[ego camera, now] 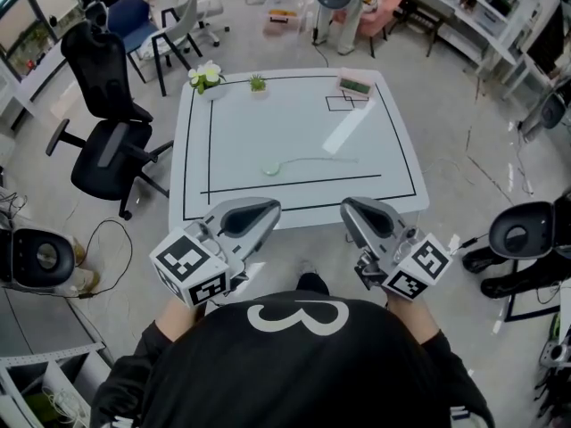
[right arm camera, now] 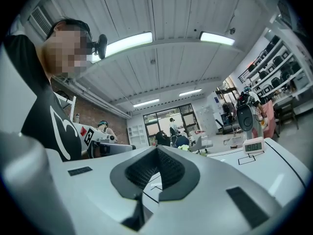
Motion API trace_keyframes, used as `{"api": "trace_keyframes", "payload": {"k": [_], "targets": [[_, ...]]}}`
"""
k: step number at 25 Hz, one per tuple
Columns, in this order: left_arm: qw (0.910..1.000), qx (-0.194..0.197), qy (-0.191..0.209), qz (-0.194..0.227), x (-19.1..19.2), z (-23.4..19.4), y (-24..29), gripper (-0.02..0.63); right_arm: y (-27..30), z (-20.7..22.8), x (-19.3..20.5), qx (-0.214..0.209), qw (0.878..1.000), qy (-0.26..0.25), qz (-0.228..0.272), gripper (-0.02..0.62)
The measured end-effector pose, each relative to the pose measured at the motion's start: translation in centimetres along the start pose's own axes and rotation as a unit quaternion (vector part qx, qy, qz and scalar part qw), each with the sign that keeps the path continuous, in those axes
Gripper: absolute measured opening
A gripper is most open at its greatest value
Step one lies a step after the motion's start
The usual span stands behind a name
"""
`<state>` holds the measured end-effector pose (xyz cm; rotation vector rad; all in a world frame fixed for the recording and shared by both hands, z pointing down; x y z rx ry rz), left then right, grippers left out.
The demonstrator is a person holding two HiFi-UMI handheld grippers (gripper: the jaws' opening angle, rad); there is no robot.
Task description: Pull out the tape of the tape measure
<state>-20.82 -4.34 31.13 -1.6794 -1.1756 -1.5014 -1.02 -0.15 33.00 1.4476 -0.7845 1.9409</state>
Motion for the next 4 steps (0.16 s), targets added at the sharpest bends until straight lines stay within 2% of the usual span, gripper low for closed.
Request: {"api": "trace_keyframes", "payload": {"k": [4], "targets": [[1.0000,-0.007,-0.005,-0.003,0.0,-0.4,1.3,0.003,-0.1,1.5,-0.2,-0.003,1.000,0.002,-0.004,0.009]]}}
Point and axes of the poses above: the fingertips, and each gripper's own axes: y forward along the fingers, z to its right, x out of its underside, the point moved 6 cm from there along -y, backward along the fingers, and after that the axes turned 5 degrees about -x, right-handed, at the moved point
